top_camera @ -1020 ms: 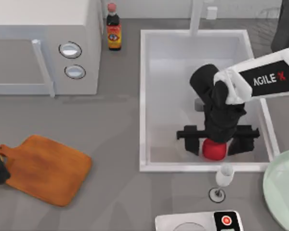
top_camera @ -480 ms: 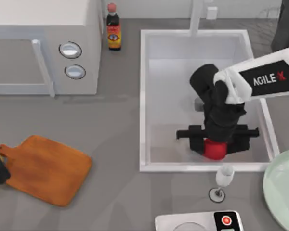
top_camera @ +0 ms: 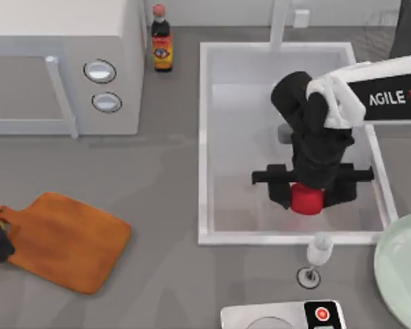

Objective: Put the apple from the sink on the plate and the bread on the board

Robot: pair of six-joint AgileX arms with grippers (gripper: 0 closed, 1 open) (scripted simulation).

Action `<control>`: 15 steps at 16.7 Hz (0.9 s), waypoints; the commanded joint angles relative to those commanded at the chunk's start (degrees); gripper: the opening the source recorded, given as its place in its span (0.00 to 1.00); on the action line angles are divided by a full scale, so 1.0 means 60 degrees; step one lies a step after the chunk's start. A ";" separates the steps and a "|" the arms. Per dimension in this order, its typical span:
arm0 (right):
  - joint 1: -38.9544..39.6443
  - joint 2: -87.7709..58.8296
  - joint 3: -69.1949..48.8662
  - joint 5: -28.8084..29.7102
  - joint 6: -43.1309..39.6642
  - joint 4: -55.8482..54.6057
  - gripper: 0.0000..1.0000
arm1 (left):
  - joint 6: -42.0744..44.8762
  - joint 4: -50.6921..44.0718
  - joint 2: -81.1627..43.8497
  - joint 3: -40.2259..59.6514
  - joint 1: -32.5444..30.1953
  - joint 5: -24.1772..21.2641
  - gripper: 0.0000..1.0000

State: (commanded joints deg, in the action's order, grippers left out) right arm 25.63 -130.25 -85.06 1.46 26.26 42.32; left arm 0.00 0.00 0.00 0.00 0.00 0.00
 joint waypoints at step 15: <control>-0.0412 0.2158 -0.0483 -0.0004 -0.0394 0.2188 0.00 | 0.0000 0.0000 0.0000 0.0000 0.0000 0.0000 1.00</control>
State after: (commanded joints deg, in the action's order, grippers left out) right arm 23.16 -117.30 -87.96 1.44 23.90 55.45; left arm 0.00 0.00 0.00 0.00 0.00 0.00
